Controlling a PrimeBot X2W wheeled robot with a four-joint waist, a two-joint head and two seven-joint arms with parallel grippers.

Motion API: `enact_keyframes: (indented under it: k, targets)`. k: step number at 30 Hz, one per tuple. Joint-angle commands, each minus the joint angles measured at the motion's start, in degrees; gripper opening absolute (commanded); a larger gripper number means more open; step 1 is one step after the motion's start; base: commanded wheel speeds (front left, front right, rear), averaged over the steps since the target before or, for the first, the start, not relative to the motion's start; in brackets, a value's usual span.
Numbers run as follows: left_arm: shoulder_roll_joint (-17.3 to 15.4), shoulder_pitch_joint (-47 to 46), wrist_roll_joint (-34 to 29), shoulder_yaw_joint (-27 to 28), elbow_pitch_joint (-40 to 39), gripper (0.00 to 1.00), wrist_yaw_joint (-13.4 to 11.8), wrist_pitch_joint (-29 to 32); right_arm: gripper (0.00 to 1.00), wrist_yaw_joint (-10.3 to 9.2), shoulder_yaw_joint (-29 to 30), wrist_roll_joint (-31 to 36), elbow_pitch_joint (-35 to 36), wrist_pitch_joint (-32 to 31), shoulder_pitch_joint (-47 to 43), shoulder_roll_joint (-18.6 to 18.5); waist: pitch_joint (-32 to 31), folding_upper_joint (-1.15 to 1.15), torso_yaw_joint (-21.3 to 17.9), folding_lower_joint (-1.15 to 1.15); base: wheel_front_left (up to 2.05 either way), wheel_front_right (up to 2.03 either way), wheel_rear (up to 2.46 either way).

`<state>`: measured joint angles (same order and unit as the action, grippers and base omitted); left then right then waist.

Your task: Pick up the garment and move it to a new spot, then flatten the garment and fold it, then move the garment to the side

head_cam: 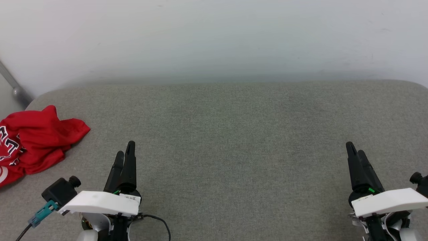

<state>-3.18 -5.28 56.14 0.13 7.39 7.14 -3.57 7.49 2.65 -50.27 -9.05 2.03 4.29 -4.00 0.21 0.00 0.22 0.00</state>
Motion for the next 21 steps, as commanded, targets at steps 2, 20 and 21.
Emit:
enact_keyframes:
  k: [2, 20, 21]
  targets:
    - [-0.12, -1.21, -3.54, -0.49, -0.96, 1.00, -0.07, -0.72, 1.00, 0.00, -0.16, 3.15, 1.31, 0.51, 0.22, -0.10, -0.03, 0.00, -0.03, 0.00, 0.00, 0.00, 0.00]
    - [-0.12, -1.50, -20.31, -2.71, -0.61, 1.00, -1.02, -3.83, 1.00, 0.00, -0.91, 19.21, 3.90, 0.56, -0.74, 0.13, 0.09, 0.00, 0.00, 0.00, 0.00, 0.00, 0.00]
    - [-0.11, -1.60, -20.88, -2.73, -0.62, 1.00, -1.01, -3.97, 1.00, 0.00, -0.92, 20.06, 4.00, 0.54, -0.81, 0.16, 0.10, 0.00, 0.01, 0.00, 0.00, 0.00, 0.00]
